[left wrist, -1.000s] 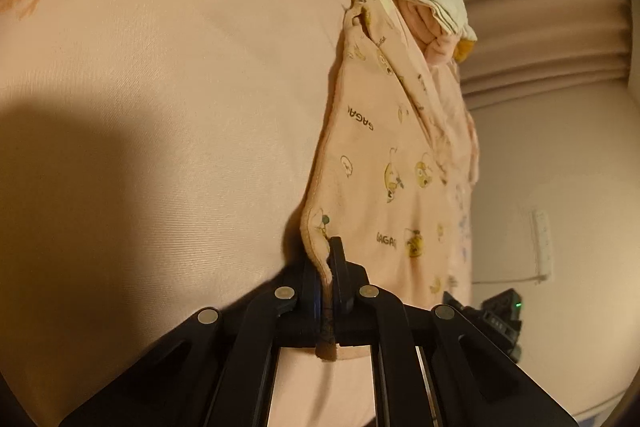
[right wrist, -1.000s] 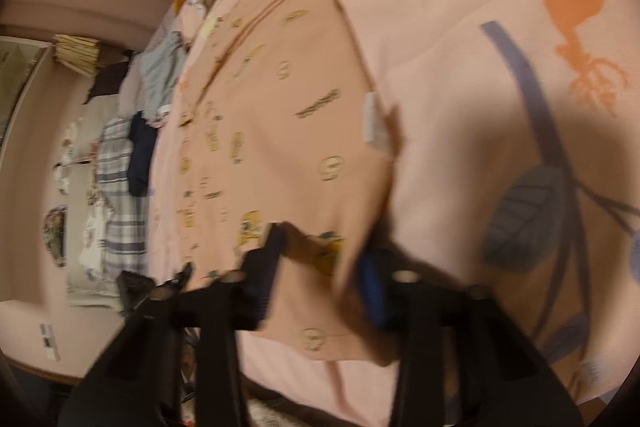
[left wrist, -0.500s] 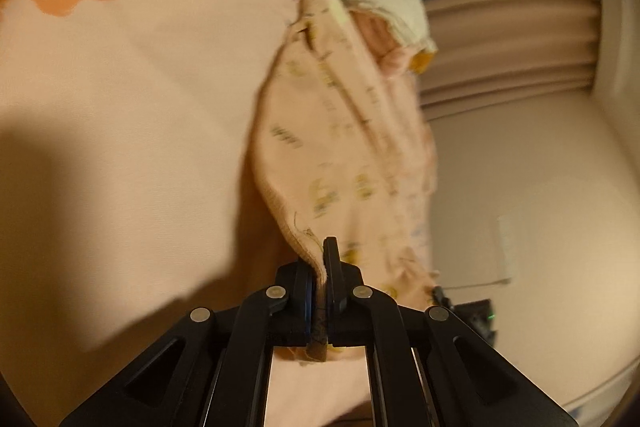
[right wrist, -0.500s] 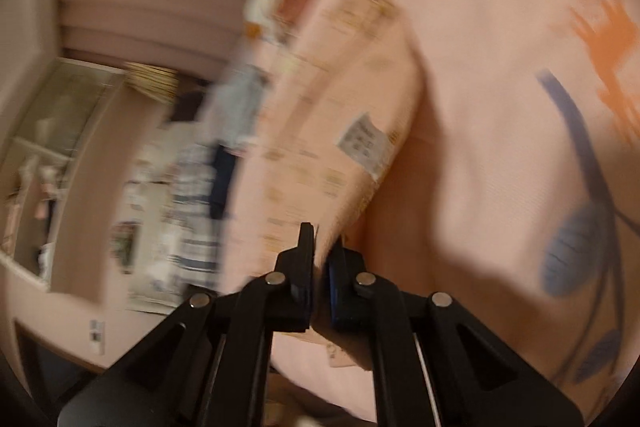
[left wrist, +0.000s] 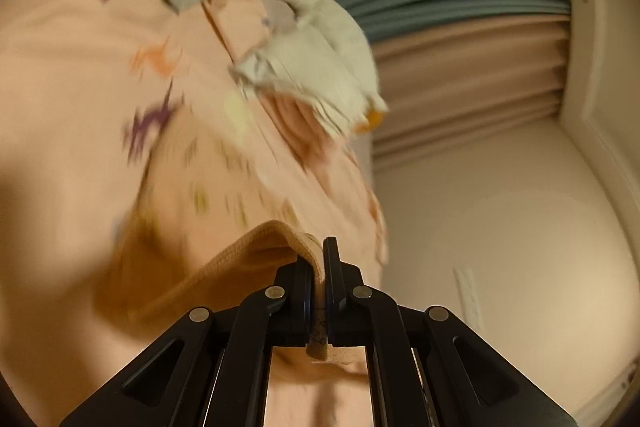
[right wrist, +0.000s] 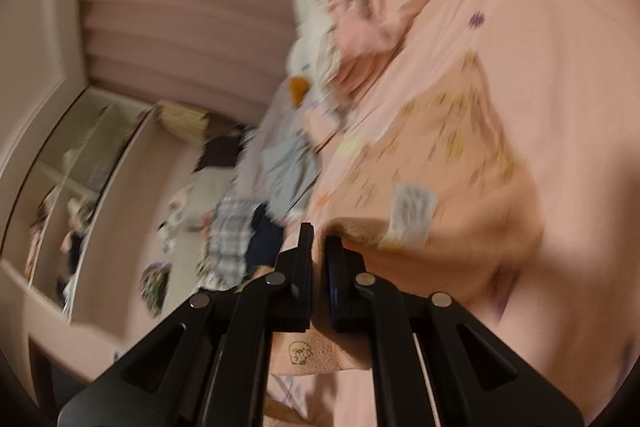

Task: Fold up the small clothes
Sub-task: 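Fold the held side over the garment body with both grippers and release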

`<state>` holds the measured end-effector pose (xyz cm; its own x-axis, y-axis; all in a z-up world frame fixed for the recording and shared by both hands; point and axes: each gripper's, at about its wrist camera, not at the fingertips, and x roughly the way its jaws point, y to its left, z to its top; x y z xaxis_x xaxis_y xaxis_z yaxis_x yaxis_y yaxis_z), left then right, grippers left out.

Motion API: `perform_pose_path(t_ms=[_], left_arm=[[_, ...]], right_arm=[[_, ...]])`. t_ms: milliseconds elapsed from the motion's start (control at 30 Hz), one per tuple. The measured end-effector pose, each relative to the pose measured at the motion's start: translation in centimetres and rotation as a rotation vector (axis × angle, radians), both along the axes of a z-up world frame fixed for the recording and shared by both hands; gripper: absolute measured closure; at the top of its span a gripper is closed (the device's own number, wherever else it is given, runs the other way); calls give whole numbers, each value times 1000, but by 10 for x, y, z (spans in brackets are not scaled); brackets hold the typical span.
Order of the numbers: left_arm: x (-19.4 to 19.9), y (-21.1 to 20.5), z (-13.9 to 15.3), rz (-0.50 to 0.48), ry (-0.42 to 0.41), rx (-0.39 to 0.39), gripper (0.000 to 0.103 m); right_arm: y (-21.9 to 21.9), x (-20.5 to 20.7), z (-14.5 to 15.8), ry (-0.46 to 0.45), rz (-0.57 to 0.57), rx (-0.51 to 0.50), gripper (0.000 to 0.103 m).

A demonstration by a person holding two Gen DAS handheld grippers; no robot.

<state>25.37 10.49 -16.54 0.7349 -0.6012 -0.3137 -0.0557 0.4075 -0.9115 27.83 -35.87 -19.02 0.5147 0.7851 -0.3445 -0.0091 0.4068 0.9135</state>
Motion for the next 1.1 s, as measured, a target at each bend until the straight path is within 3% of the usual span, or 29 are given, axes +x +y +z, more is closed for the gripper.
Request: perform_pose_path(t_ms=[100, 133, 167, 200, 233, 267, 300, 333, 367, 433, 533, 600, 633, 700, 800, 867, 933, 1000, 1033, 1067, 1100], left_arm=[[55, 6, -29, 133, 148, 124, 100], [76, 6, -48, 162, 246, 209, 100], [89, 5, -63, 157, 332, 256, 100], [98, 7, -76, 151, 395, 265, 100], [100, 12, -89, 146, 398, 211, 100], [97, 17, -93, 156, 372, 153, 97], [93, 21, -90, 156, 355, 143, 94], [88, 24, -81, 148, 341, 178, 80], [82, 25, -67, 148, 332, 252, 64], [71, 21, -37, 136, 279, 378, 56], [63, 2, -9, 46, 151, 459, 57], [68, -32, -8, -87, 174, 577, 56], [71, -50, -15, -152, 203, 621, 57], [81, -77, -38, -232, 241, 605, 57], [108, -92, -60, -188, 252, 591, 57], [132, -94, -56, -42, 243, 703, 57], [144, -90, -43, 83, 236, 764, 57], [141, -86, -22, 97, 184, 736, 57], [130, -84, -7, 73, 120, 709, 57], [120, -84, 3, 58, 89, 715, 56], [106, -83, 12, 50, 67, 733, 54]], right_arm=[[-2, 60, -19, 48, -41, -93, 94], [-2, 81, -32, 94, -59, -142, 91], [-1, 105, -55, 208, -91, -218, 79], [-1, 116, -70, 285, -102, -257, 68], [-4, 128, -94, 371, -105, -250, 71], [-8, 131, -103, 380, -114, -208, 70], [-16, 131, -108, 351, -141, -146, 65], [-20, 130, -106, 321, -152, -143, 60], [-24, 128, -100, 297, -147, -174, 45], [-28, 119, -82, 268, -117, -307, 41], [-23, 104, -56, 154, -53, -407, 47], [-7, 96, -51, 103, 40, -421, 59], [6, 94, -50, 89, 87, -429, 61], [40, 93, -58, 110, 203, -456, 67], [80, 111, -75, 133, 299, -510, 72], [90, 132, -77, 102, 255, -612, 80], [80, 157, -71, 75, 120, -669, 83], [38, 165, -49, 67, -114, -585, 69], [23, 161, -41, 59, -164, -534, 63], [9, 152, -31, 35, -179, -478, 48], [-3, 143, -21, 8, -147, -445, 41]])
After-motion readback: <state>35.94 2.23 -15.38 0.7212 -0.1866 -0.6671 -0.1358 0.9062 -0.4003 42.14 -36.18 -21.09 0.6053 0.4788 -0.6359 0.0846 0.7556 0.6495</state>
